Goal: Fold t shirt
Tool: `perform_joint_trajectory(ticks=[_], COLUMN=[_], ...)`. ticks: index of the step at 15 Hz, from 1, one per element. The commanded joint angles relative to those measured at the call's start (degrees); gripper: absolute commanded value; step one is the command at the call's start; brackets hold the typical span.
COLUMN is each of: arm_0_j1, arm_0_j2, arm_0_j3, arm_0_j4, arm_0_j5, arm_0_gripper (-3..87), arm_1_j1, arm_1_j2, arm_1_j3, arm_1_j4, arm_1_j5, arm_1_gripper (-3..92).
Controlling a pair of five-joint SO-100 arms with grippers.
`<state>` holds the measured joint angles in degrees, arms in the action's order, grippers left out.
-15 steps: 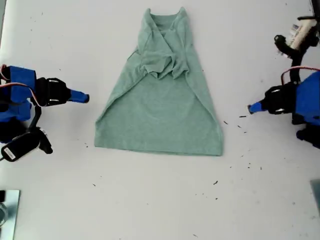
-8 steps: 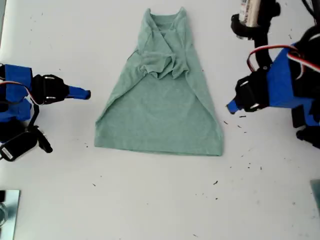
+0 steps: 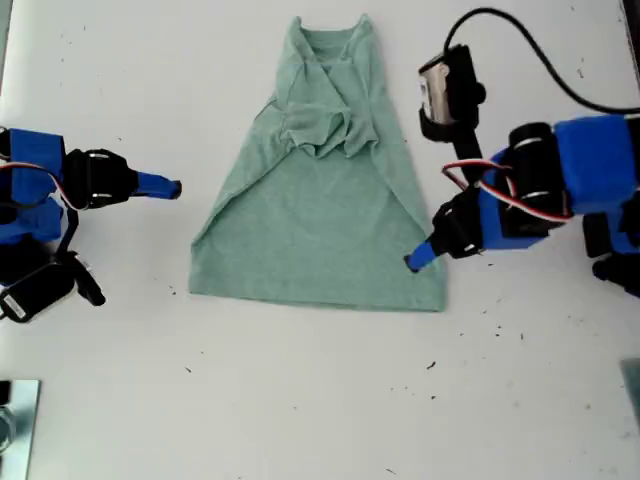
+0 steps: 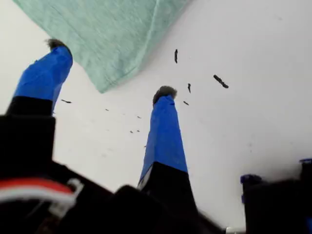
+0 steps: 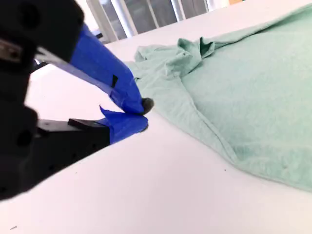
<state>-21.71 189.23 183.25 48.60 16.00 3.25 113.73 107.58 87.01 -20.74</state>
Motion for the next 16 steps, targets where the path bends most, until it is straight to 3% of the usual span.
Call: perform_joint_trajectory(ticks=[1, 3, 4, 5, 7, 11, 14, 16], arm_0_j1=[0.4, 0.5, 0.5, 0.5, 0.6, 0.7, 0.9, 1.0], arm_0_j2=[0.4, 0.4, 0.4, 0.5, 0.5, 0.6, 0.9, 1.1], arm_0_j3=[0.4, 0.5, 0.5, 0.5, 0.5, 0.5, 0.5, 0.6], arm_0_j4=[-0.1, -0.1, -0.1, -0.1, -0.1, -0.1, 0.0, 0.2], arm_0_j5=[0.0, 0.0, 0.0, 0.0, 0.0, 0.0, 0.2, 0.1], arm_0_gripper=[-0.3, -0.3, -0.3, -0.3, -0.3, -0.3, -0.3, -0.3], arm_1_j1=[-2.2, -5.3, -6.6, -7.2, -7.3, -4.1, -1.1, -1.4], arm_1_j2=[0.7, -3.4, -9.3, -14.9, -15.9, -6.7, -6.2, -7.1], arm_1_j3=[12.5, 24.0, 24.5, 22.9, 20.6, 7.6, -18.7, -29.7], arm_1_j4=[-13.8, -29.6, -33.6, -35.0, -34.4, -12.0, 12.1, 13.1], arm_1_j5=[1.9, 6.2, 7.6, 8.3, 6.3, 0.1, -6.3, -7.8], arm_1_gripper=[32.7, 27.5, 18.6, 5.0, -1.1, -1.1, -1.1, -1.1])
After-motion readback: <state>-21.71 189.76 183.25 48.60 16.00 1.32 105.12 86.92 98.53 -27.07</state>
